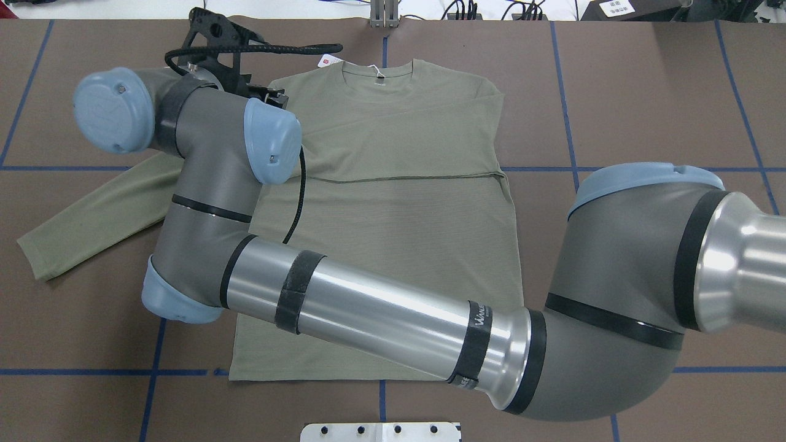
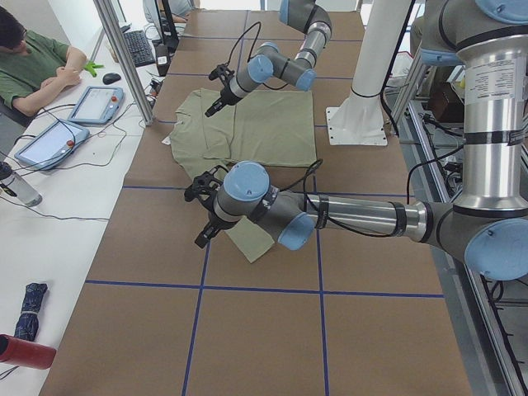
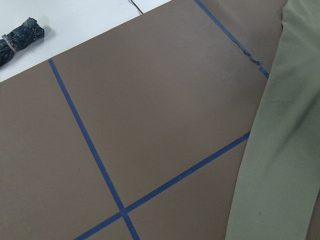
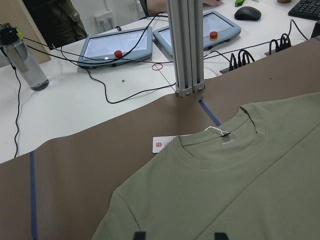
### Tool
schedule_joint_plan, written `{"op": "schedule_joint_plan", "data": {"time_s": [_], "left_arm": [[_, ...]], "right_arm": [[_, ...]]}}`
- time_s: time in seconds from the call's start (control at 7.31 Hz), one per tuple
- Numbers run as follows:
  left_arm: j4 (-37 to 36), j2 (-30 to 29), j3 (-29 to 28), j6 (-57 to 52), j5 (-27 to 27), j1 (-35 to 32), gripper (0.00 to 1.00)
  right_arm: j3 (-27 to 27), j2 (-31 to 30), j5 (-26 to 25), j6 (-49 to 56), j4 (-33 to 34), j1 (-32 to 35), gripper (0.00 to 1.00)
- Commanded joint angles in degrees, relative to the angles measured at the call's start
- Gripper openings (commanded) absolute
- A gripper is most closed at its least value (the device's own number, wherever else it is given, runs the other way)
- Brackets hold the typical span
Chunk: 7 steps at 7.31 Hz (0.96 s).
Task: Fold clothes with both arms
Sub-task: 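Carry the grasped sleeve across the shirt body toward the left gripper's side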
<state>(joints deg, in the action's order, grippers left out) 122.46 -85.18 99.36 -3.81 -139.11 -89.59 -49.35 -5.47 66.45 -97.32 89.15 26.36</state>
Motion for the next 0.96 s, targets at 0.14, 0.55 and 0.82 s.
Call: {"op": "schedule_joint_plan", "data": {"time_s": [0.14,0.55,0.82], "left_arm": [[7.4,-1.5,0.5,1.0,0.9,0.1,1.00],[12.9,-3.1,1.0,13.6,1.5,8.9,1.00],[15.6,1.2,0.9,18.3,15.8,17.6,1.00]], "right_arm": [[-5.5,-2.8,22.8,10.0,2.4,10.2,1.00],[-31.6,-22.1,39.9,36.1,13.1,24.1,1.00],[-44.8,-38.3,53.0,57.3,14.3,36.2,1.00]]}}
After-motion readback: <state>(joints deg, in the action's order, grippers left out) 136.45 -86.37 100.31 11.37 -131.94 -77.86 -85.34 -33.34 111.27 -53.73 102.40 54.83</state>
